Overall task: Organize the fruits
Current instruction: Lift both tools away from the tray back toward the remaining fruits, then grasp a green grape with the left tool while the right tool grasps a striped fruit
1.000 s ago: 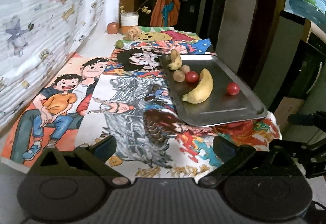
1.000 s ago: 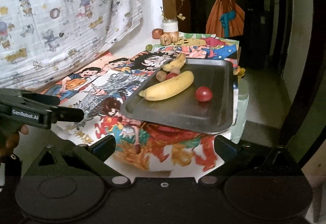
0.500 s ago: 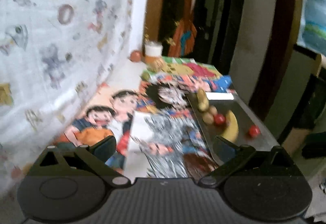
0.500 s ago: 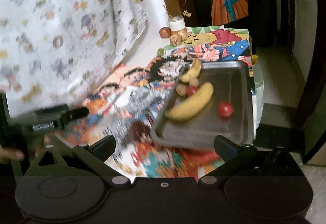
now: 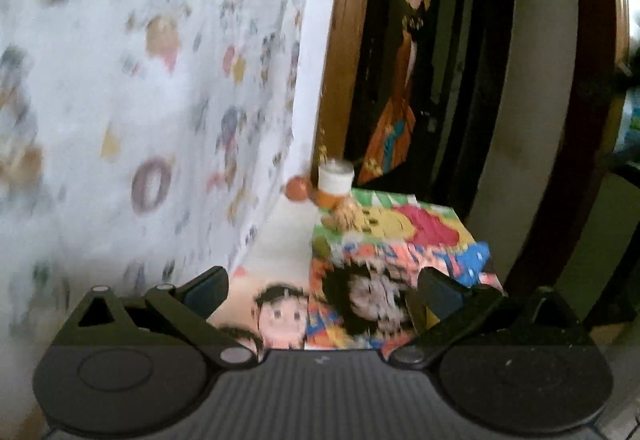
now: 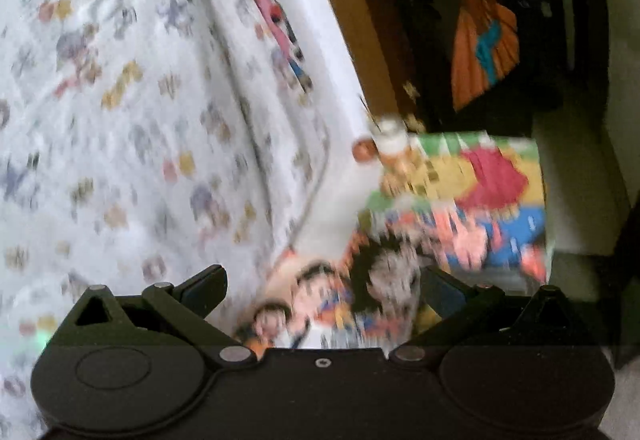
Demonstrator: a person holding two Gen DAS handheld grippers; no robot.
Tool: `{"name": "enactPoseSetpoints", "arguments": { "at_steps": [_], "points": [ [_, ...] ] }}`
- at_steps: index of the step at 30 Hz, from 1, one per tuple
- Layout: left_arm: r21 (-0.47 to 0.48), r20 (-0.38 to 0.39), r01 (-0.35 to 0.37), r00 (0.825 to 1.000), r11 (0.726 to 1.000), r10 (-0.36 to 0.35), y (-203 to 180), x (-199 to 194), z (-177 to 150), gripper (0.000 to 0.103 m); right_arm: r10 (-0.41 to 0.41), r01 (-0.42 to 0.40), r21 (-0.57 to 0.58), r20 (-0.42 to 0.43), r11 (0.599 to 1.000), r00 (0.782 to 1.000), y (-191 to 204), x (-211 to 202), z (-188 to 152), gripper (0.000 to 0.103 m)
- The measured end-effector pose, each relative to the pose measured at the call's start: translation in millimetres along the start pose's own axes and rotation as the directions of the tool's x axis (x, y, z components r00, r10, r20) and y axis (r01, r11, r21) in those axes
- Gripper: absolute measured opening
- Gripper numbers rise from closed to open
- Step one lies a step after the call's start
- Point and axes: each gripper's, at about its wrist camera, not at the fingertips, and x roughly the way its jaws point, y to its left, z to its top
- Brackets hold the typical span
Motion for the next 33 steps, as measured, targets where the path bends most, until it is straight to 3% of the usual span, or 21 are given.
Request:
{"name": "enactPoseSetpoints", "arguments": {
  "at_steps": [4,8,14,22,28,33],
  "points": [
    [0.009,0.02,-0.04,0.999,0.999,0.04,-6.9,29.9,23.2,0.103,-0.004,0.005,-0.079,0.019,0.997,1.0,8.4,39.2,55.2,0.103],
    [-0.011,0.005,-0.088,0.996,0.996,0.088,-12.1,80.1,37.0,0.103,0.073,-0.07,-0.14,0.014,0.988,0.997,-7.0,95.4,81.1,0.103],
    [-0.046,-0.02,-0.094,0.995,0.995,0.093,-13.8,158.6,23.2,0.103,0.154,-0.14,-0.236,0.046,0.962,0.987,-49.8,185.4,81.0,0.103],
    [-0.062,-0.088,-0.077,0.994,0.995,0.071,-12.2,247.9,-6.7,0.103,0.176,-0.176,-0.149,-0.014,0.973,0.984,-126.8,304.9,82.8,0.102],
    [-0.079,-0.104,-0.068,0.993,0.994,0.06,-14.0,290.0,-16.8,0.103,0.204,-0.207,-0.084,-0.045,0.975,0.978,-157.3,355.4,79.8,0.102],
    [-0.035,-0.119,-0.088,0.989,0.996,0.083,-22.3,318.9,-23.8,0.102,0.209,-0.216,-0.062,-0.104,0.974,0.972,-167.2,390.1,76.7,0.102]
  ]
}}
